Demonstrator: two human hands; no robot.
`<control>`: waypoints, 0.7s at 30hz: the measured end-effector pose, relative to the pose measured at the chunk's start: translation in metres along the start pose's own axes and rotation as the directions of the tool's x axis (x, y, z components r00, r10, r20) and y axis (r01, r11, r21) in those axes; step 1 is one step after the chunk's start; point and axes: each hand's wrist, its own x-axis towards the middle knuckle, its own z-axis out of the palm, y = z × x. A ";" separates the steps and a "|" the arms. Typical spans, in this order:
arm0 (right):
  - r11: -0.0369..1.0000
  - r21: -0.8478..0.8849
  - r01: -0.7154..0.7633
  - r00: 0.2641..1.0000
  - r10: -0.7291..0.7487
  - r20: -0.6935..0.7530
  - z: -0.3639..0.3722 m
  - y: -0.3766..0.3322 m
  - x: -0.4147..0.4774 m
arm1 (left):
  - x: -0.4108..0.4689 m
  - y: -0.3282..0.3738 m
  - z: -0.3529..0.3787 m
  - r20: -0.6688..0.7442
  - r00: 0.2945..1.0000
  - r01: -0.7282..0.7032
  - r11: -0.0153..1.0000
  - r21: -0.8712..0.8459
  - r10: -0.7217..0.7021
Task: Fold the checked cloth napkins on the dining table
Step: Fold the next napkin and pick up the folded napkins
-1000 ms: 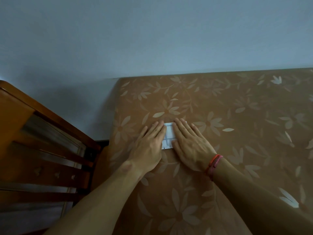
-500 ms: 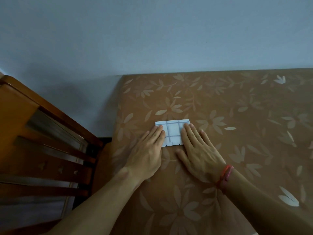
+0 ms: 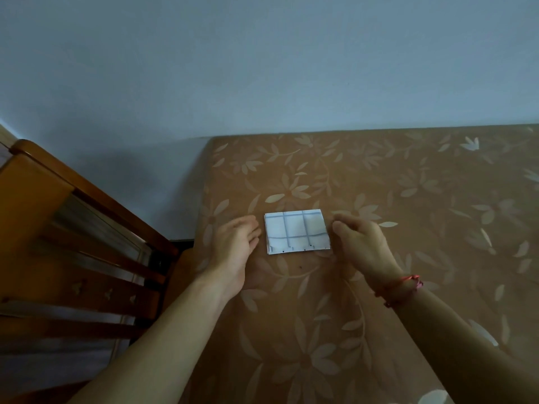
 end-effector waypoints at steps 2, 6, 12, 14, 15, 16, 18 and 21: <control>0.991 0.115 -0.071 0.997 0.072 -0.011 0.000 -0.004 0.005 | -0.001 0.000 0.001 0.034 0.997 0.069 0.995 -0.070 -0.067; 0.984 0.137 -0.118 0.993 0.117 0.015 0.001 -0.003 0.010 | -0.001 -0.001 0.001 0.055 0.995 0.084 0.994 -0.066 -0.080; 0.981 0.170 -0.094 0.996 0.090 0.030 0.005 0.001 0.005 | 0.002 0.000 0.002 0.074 0.994 0.082 0.995 -0.060 -0.078; 0.983 0.159 -0.088 0.996 0.081 0.046 0.006 0.002 0.001 | 0.003 0.001 0.002 0.075 0.994 0.079 0.995 -0.059 -0.075; 0.985 0.150 -0.087 0.995 0.080 0.052 0.007 0.003 -0.001 | 0.003 0.001 0.003 0.073 0.995 0.078 0.995 -0.055 -0.074; 0.986 0.144 -0.088 0.995 0.082 0.050 0.008 0.003 -0.002 | 0.004 0.001 0.003 0.071 0.995 0.078 0.996 -0.051 -0.074; 0.985 0.140 -0.096 0.995 0.090 0.048 0.009 0.003 -0.003 | 0.003 0.001 0.004 0.070 0.995 0.079 0.996 -0.048 -0.076; 0.983 0.151 -0.106 0.994 0.100 0.046 0.009 0.003 -0.001 | 0.002 -0.001 0.004 0.068 0.994 0.088 0.995 -0.050 -0.085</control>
